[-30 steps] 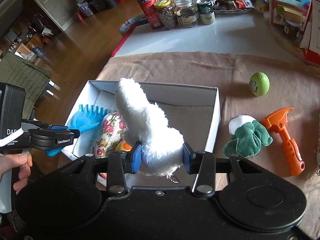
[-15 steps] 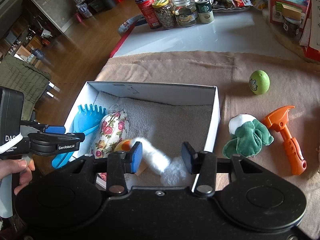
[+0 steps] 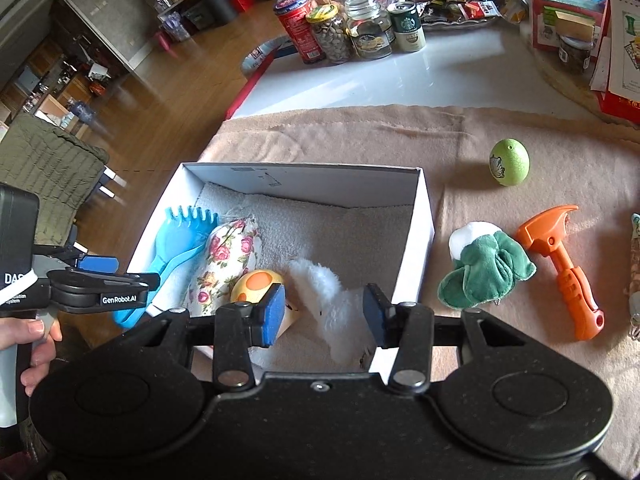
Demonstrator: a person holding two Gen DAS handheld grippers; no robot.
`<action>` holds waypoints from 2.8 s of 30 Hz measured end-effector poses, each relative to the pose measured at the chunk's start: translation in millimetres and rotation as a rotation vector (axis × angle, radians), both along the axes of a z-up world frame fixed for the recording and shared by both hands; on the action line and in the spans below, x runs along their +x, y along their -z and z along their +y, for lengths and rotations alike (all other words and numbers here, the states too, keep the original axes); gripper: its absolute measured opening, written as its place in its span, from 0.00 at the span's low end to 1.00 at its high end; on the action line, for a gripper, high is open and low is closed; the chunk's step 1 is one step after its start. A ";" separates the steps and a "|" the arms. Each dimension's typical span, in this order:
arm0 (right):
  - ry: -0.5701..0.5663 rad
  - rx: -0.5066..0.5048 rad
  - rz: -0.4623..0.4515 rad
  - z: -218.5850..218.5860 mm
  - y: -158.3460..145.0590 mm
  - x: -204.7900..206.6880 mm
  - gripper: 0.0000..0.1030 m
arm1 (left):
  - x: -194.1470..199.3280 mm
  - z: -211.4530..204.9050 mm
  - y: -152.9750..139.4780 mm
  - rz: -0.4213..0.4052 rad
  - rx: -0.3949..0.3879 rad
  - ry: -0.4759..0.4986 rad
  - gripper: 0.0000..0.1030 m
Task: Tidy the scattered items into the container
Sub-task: 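Open both grippers to release the plush and rake in the box, then move both grippers back over the cloth toward the remaining toys, then grasp the blue-patterned flake bag with the right gripper while the left grasps the orange hammer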
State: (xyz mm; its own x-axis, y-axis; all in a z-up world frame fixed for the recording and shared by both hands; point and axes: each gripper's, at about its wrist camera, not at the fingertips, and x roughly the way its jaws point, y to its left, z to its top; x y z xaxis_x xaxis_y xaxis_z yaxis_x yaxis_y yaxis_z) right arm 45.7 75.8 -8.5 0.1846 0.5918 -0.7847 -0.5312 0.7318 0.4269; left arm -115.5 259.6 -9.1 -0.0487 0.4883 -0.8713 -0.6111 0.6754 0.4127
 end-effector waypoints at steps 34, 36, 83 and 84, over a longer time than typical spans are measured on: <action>0.337 -0.087 -0.031 -194.9 20.3 18.5 0.46 | 169.6 -206.9 2.0 -0.304 -0.287 0.232 0.67; 0.377 -0.106 -0.017 -214.9 28.1 21.5 0.46 | 183.6 -223.0 15.4 -0.308 -0.304 0.228 0.67; 0.484 -0.210 0.111 -279.4 111.0 56.7 0.47 | 258.3 -223.2 123.1 -0.291 -0.316 0.059 0.74; 0.485 -0.217 0.112 -282.4 111.4 52.8 0.47 | 260.9 -222.5 124.4 -0.292 -0.318 0.058 0.74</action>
State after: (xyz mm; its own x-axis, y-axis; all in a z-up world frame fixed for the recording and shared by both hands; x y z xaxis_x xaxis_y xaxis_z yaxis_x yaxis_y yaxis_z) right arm 98.5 -206.6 -119.9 0.3042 0.2818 -0.9100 -0.0708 0.9593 0.2735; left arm 145.4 37.1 -133.4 0.2420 0.1883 -0.9518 -0.6286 0.7777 -0.0060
